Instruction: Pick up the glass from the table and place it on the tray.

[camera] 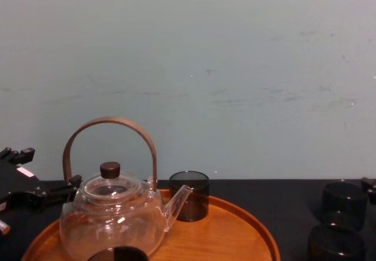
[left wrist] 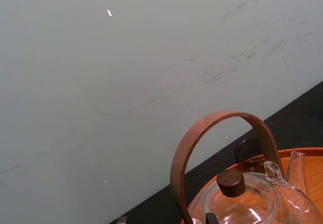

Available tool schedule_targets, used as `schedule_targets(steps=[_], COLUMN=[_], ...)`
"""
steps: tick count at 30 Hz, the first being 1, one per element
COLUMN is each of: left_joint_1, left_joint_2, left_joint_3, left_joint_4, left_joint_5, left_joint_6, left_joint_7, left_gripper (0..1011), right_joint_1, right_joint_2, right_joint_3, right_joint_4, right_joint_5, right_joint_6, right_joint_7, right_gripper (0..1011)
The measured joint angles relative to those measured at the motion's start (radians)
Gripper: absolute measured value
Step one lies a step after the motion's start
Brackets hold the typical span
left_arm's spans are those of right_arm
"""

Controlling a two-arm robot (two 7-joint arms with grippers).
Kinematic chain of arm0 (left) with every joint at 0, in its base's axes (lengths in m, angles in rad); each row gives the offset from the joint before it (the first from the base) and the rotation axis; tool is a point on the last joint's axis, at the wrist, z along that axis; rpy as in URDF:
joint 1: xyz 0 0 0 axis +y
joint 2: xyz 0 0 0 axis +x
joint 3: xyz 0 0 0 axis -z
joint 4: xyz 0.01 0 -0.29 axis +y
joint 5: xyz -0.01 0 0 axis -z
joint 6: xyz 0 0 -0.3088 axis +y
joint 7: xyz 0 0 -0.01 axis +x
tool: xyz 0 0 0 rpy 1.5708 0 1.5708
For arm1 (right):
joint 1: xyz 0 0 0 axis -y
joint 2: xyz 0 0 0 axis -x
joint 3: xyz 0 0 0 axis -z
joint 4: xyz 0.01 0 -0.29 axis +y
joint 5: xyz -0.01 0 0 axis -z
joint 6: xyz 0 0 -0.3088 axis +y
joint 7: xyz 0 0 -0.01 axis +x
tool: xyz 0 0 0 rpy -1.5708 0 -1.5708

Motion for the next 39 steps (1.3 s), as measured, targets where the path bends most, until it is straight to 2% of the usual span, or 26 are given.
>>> schedule_targets(steps=[39], left_joint_1=[0.000], left_joint_2=[0.000], left_joint_3=[0.000], left_joint_4=[0.000], left_joint_5=[0.000], left_joint_6=[0.000], left_joint_7=[0.000], left_gripper=[1010], right_joint_1=[0.000], right_joint_2=[0.000], right_joint_3=[0.000], right_joint_4=[0.000], right_joint_5=[0.000], right_joint_6=[0.000], right_joint_7=[0.000], right_gripper=[1002])
